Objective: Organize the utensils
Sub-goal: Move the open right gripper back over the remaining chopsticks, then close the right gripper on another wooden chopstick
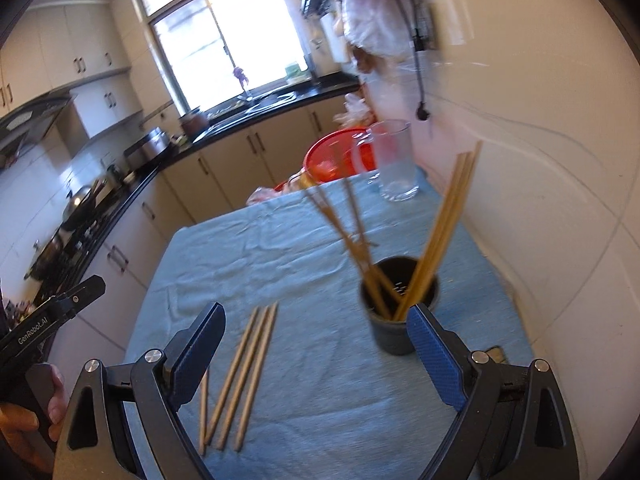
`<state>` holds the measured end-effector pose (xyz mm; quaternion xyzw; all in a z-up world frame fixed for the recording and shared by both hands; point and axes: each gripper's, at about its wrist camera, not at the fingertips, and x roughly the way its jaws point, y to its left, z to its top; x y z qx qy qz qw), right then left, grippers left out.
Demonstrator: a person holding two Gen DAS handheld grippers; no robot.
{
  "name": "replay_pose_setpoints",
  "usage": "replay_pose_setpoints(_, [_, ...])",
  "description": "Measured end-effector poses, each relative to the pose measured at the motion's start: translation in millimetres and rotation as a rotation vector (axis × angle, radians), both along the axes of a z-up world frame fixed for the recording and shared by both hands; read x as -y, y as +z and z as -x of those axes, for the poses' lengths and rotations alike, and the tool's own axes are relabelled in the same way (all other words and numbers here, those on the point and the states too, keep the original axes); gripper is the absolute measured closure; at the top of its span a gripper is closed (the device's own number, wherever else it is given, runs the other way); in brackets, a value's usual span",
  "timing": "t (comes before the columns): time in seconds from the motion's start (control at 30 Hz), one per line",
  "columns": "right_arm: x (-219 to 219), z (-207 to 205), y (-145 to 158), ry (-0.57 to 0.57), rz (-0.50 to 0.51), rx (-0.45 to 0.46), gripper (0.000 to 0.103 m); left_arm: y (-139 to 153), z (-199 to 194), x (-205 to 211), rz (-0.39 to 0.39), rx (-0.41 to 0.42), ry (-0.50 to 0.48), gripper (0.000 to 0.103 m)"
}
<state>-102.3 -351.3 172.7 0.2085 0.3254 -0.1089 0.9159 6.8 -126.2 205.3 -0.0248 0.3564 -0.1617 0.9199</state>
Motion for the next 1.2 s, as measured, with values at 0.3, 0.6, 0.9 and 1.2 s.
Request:
replay_pose_setpoints(0.3, [-39,-24,-22,0.082,-0.017,-0.053,0.008,-20,3,-39,-0.035,-0.045,0.041,0.007])
replay_pose_setpoints(0.6, [-68,-54,-53,0.136,-0.034,-0.13,0.008,-51,-1,-62,-0.063,-0.115,0.057,0.007])
replay_pose_setpoints(0.9, [-75,-85,-88,0.155,-0.049,-0.228,0.011,-86,-11,-58,-0.101,-0.184,0.025,0.007])
replay_pose_setpoints(1.2, [-82,-120,-119,0.187,-0.06,-0.306,0.039,-110,-24,-52,-0.141,-0.222,-0.018,0.009])
